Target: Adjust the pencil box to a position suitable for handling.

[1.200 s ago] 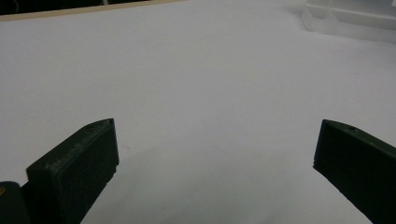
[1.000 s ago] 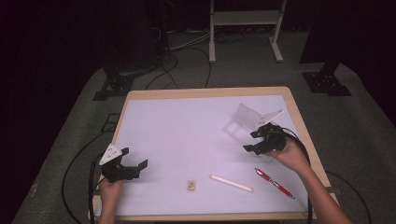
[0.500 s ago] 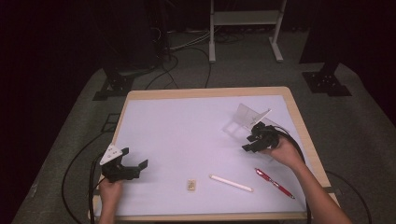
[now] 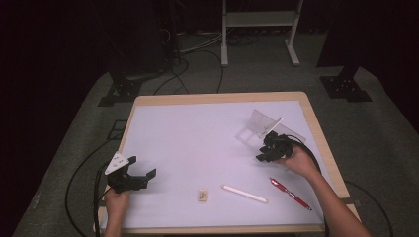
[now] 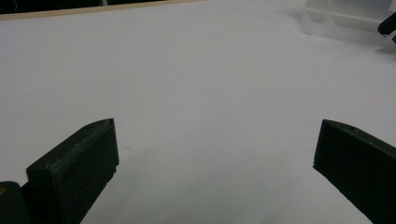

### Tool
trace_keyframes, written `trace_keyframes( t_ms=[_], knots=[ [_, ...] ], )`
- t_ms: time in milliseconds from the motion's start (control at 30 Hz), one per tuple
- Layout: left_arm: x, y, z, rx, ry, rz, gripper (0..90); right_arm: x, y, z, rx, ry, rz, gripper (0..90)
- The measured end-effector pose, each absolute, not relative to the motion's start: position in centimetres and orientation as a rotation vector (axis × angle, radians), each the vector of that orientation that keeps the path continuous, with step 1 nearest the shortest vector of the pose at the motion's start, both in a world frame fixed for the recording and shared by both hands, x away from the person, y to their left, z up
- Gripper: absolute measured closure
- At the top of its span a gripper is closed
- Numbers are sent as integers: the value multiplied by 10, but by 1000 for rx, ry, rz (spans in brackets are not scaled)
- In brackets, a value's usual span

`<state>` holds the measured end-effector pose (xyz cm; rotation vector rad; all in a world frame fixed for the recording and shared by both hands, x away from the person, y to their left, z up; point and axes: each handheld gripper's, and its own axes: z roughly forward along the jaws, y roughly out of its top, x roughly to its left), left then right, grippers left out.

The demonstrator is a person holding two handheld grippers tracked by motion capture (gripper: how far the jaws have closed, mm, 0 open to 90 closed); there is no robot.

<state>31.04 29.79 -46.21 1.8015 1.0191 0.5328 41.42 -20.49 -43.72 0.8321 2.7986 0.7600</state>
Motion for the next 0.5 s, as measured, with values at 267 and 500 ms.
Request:
trace_keyframes(
  t_ms=[267,500],
  knots=[
    [311,300,-462,1791,1018,524,0,417,-205,-439,823,2790,713,732],
    [311,300,-462,1790,1016,524,0,418,-203,-445,796,2780,651,818]
  ],
)
